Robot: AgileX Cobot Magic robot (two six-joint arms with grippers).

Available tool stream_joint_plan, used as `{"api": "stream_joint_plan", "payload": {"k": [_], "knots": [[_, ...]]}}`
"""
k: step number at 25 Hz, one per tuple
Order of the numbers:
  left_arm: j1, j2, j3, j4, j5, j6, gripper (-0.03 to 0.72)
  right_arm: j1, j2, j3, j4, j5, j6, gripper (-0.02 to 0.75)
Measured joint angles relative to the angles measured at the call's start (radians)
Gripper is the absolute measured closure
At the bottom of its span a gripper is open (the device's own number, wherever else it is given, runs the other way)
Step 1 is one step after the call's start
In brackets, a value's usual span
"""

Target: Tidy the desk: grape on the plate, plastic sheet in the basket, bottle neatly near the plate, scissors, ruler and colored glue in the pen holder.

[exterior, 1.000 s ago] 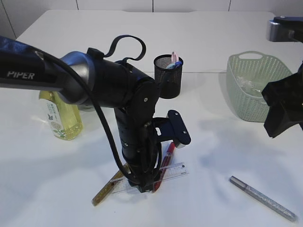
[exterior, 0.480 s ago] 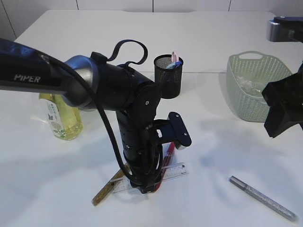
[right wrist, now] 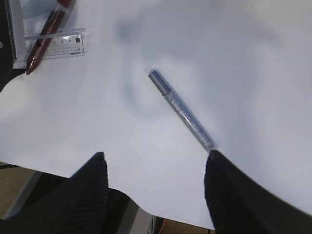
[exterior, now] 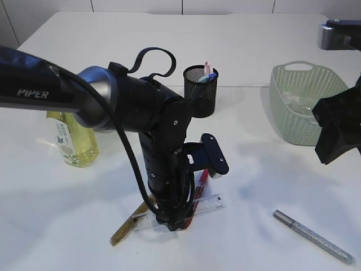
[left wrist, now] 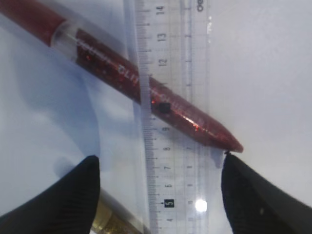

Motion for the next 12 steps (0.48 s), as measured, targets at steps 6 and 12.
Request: {"api": "stream_joint_plan", "payload": {"k": [6, 12], "knots": [[0.000, 0.000, 0.000, -0.002, 0.000, 0.000, 0.206, 0.000, 0.000, 0.000, 0.000, 0.000, 0.000, 0.248], [0.000, 0.000, 0.000, -0.002, 0.000, 0.000, 0.328, 0.000, 0.000, 0.000, 0.000, 0.000, 0.000, 0.247]]}}
